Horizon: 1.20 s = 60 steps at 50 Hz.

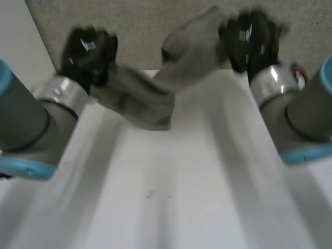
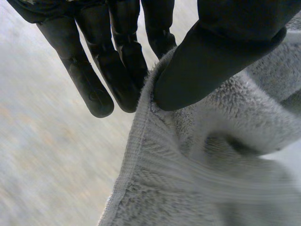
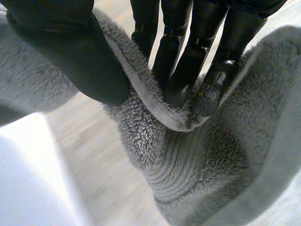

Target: Fold the towel.

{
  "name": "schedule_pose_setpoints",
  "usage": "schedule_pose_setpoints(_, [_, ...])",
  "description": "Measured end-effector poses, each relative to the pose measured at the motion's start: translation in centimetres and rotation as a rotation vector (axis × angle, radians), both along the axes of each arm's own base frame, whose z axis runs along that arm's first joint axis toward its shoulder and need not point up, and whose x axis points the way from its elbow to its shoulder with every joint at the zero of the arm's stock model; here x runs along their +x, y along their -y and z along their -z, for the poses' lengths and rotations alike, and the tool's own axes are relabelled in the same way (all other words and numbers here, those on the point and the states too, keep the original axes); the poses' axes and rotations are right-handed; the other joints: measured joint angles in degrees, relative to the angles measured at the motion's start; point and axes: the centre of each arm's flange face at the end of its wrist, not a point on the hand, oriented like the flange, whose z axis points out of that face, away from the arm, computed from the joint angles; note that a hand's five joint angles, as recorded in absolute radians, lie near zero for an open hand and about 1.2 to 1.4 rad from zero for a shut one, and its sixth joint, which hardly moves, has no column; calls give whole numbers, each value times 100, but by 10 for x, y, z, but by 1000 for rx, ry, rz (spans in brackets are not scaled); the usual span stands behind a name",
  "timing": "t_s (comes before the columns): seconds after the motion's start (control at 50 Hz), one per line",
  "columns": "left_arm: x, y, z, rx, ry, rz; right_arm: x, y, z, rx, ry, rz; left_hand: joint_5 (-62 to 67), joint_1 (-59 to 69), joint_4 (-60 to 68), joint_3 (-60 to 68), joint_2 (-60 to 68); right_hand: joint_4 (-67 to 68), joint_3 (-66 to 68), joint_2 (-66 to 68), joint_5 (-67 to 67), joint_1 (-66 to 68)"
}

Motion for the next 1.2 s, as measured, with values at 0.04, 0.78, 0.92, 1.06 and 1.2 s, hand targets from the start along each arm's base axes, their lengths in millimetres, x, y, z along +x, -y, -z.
schedule_pose_setpoints(0.04, [1,-5,24,68,33,3,-9,-7,25,81,-76,18,0,0,0,0,0,7,0,0,0,0])
schedule_pose_setpoints(0.78, [26,-102,87,291,150,80,-87,-46,90,558,-211,-24,0,0,0,0,0,-4380,-4307,-4179,-4051,-3259])
schedule_pose_setpoints(0.92, [28,-105,90,299,153,80,-82,-30,101,520,-263,-123,0,0,0,0,0,-4379,-4307,-4179,-4046,-3259])
schedule_pose_setpoints(1.06, [30,-107,94,309,158,80,-77,-11,125,469,-416,-158,0,0,0,0,0,-4360,-4295,-4167,-3936,-3251])
schedule_pose_setpoints(1.2, [30,-105,94,309,158,74,-81,9,151,451,-544,-112,0,0,0,0,0,-3491,-3462,-3375,-3252,-2606])
